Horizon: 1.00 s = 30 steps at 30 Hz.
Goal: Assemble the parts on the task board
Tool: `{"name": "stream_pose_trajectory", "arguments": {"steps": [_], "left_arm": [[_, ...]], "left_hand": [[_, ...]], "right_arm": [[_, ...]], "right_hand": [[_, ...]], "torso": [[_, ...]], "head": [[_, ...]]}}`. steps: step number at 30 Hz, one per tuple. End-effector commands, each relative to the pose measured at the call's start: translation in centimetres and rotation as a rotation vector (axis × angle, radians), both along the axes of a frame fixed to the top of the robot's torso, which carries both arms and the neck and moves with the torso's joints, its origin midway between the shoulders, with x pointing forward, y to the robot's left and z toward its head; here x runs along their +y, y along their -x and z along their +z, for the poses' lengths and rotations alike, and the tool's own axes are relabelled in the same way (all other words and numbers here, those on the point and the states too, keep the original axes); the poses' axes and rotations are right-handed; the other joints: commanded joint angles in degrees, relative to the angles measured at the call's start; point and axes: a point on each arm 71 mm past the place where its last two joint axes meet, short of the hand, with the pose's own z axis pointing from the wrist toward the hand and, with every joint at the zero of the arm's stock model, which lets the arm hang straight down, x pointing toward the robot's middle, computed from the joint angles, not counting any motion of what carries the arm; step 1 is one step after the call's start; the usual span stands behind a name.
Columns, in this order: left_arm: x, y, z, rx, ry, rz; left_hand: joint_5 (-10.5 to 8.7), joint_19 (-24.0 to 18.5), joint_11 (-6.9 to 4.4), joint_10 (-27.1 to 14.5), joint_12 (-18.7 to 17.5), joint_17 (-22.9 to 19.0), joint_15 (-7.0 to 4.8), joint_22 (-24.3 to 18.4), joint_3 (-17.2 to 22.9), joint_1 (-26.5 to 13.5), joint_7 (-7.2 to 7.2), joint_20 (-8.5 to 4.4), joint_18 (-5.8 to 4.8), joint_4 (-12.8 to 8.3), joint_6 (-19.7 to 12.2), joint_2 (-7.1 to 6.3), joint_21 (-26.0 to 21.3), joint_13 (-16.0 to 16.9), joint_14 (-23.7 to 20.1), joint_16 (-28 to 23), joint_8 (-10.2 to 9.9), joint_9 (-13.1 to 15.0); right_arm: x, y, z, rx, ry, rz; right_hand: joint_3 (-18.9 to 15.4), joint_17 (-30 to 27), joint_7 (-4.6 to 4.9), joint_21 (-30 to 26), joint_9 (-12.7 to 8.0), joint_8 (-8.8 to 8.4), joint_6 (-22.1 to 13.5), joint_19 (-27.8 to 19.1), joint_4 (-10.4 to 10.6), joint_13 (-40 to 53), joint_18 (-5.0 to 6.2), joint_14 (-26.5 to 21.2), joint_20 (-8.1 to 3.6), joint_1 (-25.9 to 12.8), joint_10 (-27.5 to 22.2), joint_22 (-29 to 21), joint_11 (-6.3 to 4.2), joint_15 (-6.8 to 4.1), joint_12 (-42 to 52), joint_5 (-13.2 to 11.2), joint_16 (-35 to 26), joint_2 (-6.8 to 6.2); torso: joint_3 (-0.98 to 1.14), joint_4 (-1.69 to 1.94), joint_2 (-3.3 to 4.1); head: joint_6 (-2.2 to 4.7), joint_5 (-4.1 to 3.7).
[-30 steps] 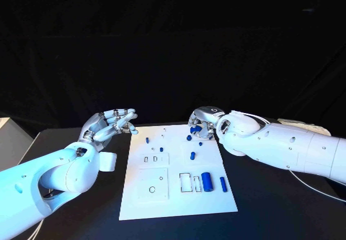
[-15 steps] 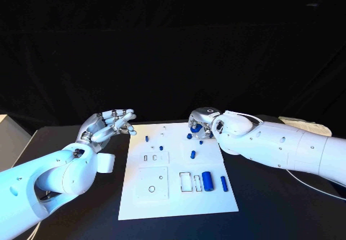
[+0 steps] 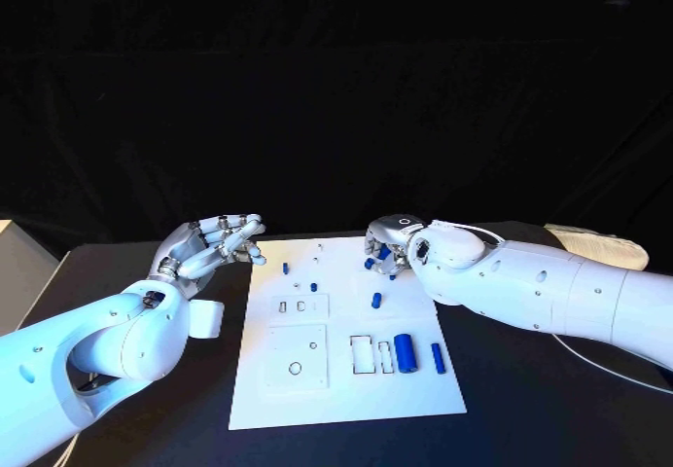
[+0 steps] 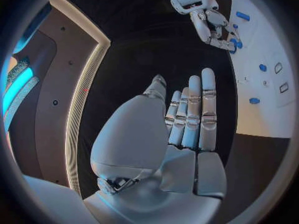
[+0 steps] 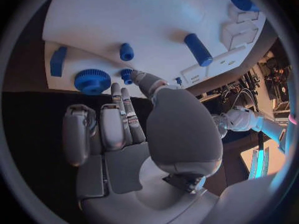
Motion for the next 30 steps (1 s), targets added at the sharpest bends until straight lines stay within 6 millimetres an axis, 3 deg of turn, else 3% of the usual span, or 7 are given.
{"name": "stream_pose_trajectory", "arguments": {"steps": [1,8,13,21,30], "left_arm": [[-0.16,0.07,0.11,-0.004,0.008,-0.017],[-0.11,0.09,0.11,-0.001,0.006,-0.017],[-0.13,0.12,0.11,0.001,0.006,-0.019],[-0.12,0.14,0.11,0.004,0.005,-0.021],[-0.06,0.09,0.05,0.009,0.004,-0.023]], "left_hand": [[0.31,-0.4,-0.15,0.3,-0.2,0.1,0.04,0.0,0.0,-0.3,0.11,0.01,-0.09,0.2,0.2,-0.17,0.2,0.0,-0.4,0.2,-0.1,0.0],[0.31,-0.5,-0.13,0.3,-0.3,0.1,0.06,0.2,0.0,-0.3,0.14,0.02,-0.09,0.2,0.2,-0.13,0.4,0.0,-0.5,0.3,-0.2,-0.1],[0.31,-0.6,-0.10,0.3,-0.3,0.2,0.07,0.3,0.0,-0.3,0.18,0.03,-0.09,0.2,0.2,-0.07,0.5,0.0,-0.6,0.4,-0.2,-0.1],[0.31,-0.7,-0.07,0.2,-0.3,0.2,0.10,0.4,0.1,-0.3,0.21,0.04,-0.09,0.2,0.2,-0.02,0.7,0.0,-0.7,0.4,-0.3,-0.1],[0.31,-0.9,-0.04,0.1,-0.4,0.2,0.14,0.6,0.1,-0.3,0.24,0.07,-0.10,0.1,0.1,0.05,0.9,0.0,-0.8,0.5,-0.4,-0.1]], "right_arm": [[0.11,0.03,-0.38,0.019,0.028,0.000],[0.34,0.07,-0.58,0.021,0.022,0.004],[0.47,0.06,-0.60,0.019,0.018,0.006],[0.66,0.13,-0.52,0.008,0.008,0.012],[0.98,0.39,0.04,-0.057,-0.051,0.003]], "right_hand": [[-0.1,0.0,-0.25,0.0,0.1,-0.04,-0.1,0.7,0.3,0.1,-0.89,1.7,-0.03,0.3,0.5,0.0,0.10,0.00,0.2,0.3,0.2,0.39],[1.0,-0.2,-0.05,0.5,0.8,0.82,1.4,0.9,0.7,0.6,-1.00,1.6,-0.01,0.8,1.4,0.6,0.15,0.03,0.3,0.9,0.6,1.14],[3.8,-0.5,-0.34,0.5,1.8,1.73,2.7,0.9,0.9,1.0,-0.99,1.4,-0.11,1.5,2.7,0.8,-0.14,-0.15,0.3,0.0,1.0,2.07],[5.9,-0.7,-0.84,1.5,3.1,2.69,3.7,1.5,0.6,1.6,-1.31,1.4,-0.48,1.8,4.8,2.5,-0.72,-0.59,0.6,-0.2,1.4,2.42],[6.0,-0.7,-0.83,1.6,3.4,2.83,3.7,1.5,0.5,1.7,-1.32,1.4,-0.57,1.7,5.1,2.6,-0.77,-0.67,0.6,-0.2,1.5,2.17]], "torso": [[0.03,-0.01,0.39],[0.05,-0.12,0.69],[0.06,-0.14,0.89],[0.10,-0.19,1.09],[0.10,-0.16,1.28]], "head": [[0.10,0.19],[0.27,0.24],[0.37,0.27],[0.44,0.30],[1.02,0.30]]}}
